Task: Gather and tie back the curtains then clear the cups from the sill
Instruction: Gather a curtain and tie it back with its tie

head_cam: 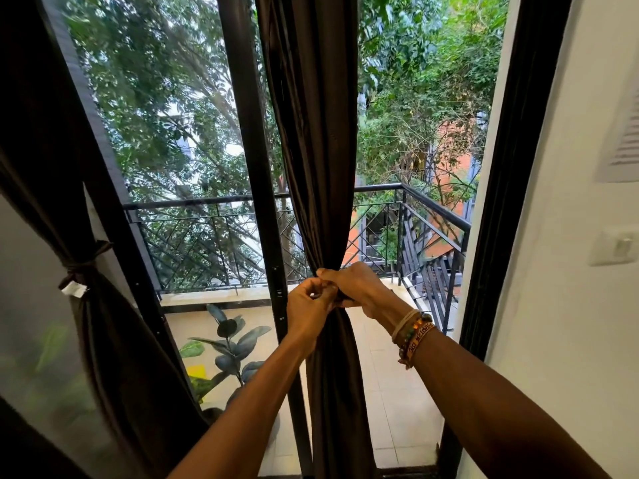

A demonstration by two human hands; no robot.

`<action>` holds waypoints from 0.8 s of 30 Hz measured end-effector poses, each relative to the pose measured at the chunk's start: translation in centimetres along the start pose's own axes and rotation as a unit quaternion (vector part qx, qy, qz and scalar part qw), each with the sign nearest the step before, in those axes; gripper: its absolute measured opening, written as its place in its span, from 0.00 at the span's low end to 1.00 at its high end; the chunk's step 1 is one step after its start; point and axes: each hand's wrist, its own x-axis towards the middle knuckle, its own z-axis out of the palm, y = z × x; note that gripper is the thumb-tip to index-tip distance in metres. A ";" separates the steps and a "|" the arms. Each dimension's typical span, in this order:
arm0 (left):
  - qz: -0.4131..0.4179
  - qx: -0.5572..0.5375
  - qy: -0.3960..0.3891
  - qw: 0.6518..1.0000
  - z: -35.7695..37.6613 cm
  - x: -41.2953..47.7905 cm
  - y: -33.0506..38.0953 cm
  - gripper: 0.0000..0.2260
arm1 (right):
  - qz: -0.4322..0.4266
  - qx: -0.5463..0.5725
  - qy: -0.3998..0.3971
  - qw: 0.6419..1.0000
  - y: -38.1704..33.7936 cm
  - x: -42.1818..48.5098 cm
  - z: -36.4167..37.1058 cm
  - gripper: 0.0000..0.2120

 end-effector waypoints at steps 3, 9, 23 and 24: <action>0.044 0.095 0.037 0.994 0.3 -0.1 0.0 0.09 | 0.016 0.018 0.012 1.000 -0.1 0.0 0.7 0.14; 0.133 0.197 0.078 0.968 0.6 -0.5 -0.2 0.12 | 0.052 0.051 -0.006 0.997 -0.6 0.3 0.7 0.12; 0.107 0.057 0.031 0.992 -1.0 -1.0 -1.9 0.11 | 0.041 -0.029 -0.087 0.995 -1.0 0.4 -1.5 0.09; 0.081 0.010 0.037 0.996 -1.0 -1.1 -1.6 0.11 | 0.038 -0.039 -0.086 0.995 -1.0 0.5 -1.6 0.07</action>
